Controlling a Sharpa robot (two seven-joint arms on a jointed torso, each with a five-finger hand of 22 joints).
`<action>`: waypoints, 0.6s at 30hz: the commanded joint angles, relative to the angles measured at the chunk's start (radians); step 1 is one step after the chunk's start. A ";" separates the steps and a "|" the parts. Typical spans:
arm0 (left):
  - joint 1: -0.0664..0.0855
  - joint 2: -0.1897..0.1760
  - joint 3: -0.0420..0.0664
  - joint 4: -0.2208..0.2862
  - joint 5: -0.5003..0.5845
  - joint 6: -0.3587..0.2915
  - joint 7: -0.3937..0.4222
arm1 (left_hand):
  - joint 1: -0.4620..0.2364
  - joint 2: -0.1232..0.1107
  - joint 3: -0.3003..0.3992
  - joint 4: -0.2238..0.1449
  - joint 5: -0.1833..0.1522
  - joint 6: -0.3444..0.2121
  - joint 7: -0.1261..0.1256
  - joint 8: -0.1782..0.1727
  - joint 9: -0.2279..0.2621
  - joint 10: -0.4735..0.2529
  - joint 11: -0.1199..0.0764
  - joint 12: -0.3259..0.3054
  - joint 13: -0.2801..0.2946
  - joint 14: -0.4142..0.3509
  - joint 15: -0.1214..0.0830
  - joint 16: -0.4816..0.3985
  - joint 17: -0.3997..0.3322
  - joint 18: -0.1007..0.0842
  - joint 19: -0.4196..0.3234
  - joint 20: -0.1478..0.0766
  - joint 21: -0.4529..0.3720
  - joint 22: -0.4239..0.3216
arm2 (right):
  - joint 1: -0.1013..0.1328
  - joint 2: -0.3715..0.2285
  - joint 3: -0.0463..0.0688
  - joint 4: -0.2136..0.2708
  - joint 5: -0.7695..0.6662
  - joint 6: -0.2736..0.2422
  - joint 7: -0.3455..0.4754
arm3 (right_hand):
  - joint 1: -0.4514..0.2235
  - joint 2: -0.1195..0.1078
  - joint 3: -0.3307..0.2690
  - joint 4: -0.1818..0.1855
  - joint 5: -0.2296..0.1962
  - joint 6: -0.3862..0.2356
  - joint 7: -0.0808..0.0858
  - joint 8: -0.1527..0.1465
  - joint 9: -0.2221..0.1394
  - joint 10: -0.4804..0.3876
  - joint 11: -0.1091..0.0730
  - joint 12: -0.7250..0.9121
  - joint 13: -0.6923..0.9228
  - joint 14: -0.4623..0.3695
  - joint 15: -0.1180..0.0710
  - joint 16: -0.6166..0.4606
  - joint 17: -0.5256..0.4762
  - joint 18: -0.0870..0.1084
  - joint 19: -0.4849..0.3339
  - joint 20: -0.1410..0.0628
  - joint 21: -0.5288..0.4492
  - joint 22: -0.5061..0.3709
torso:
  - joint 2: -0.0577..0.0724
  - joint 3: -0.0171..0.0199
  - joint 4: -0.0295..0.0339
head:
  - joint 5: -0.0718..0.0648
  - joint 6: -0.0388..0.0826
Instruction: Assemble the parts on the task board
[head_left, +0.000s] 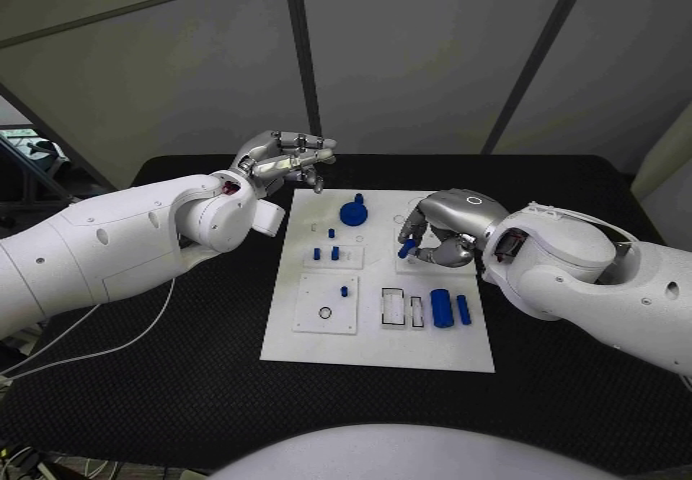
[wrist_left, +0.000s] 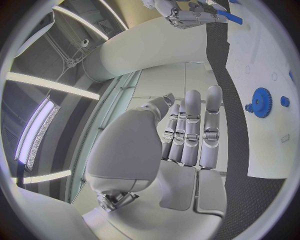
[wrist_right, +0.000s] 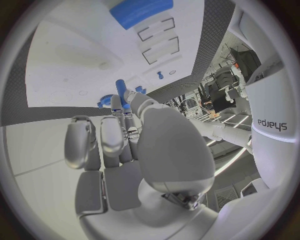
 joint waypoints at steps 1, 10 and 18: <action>0.001 0.004 0.001 -0.002 0.003 0.012 0.003 | -0.003 0.010 -0.006 0.002 0.002 0.004 0.003 0.003 -0.001 -0.003 0.000 0.005 0.000 -0.008 0.001 -0.004 -0.001 0.051 -0.008 0.002 -0.005 -0.002 | 0.001 0.021 0.001 0.016 0.031 -0.043 0.023 | 0.006 0.002 0.005 -0.003 0.006 0.008 0.001 0.004 0.001 0.007 0.003 0.000 0.002 0.020 -0.009 0.006 0.001 -0.019 0.006 0.002 0.006 0.044 | 0.002 -0.0016 0.0022 | 0.001 0.001; 0.001 0.010 0.001 -0.007 0.003 0.012 0.004 | -0.002 0.010 -0.006 0.001 0.002 0.004 0.003 0.004 -0.001 -0.004 -0.001 0.005 0.000 -0.008 0.001 -0.004 -0.002 0.051 -0.008 0.001 -0.006 -0.002 | -0.004 0.122 -0.034 0.018 0.063 -0.016 0.078 | 0.006 0.002 0.006 -0.003 0.006 0.009 0.002 0.004 0.002 0.008 0.003 -0.001 0.002 0.019 -0.009 0.003 -0.005 -0.017 0.001 0.002 0.002 0.038 | 0.003 -0.0020 0.0035 | 0.013 -0.004; 0.001 0.015 0.001 -0.009 0.003 0.012 0.004 | -0.002 0.010 -0.006 0.001 0.002 0.004 0.003 0.004 -0.001 -0.004 -0.001 0.005 0.000 -0.008 0.001 -0.004 -0.002 0.051 -0.008 0.001 -0.006 -0.002 | -0.029 0.193 -0.065 -0.009 0.070 -0.006 0.110 | 0.006 0.002 0.007 -0.004 0.006 0.009 0.003 0.004 0.002 0.008 0.004 -0.002 0.002 0.019 -0.009 0.002 -0.006 -0.017 0.000 0.002 0.000 0.036 | 0.003 -0.0015 0.0028 | 0.025 -0.011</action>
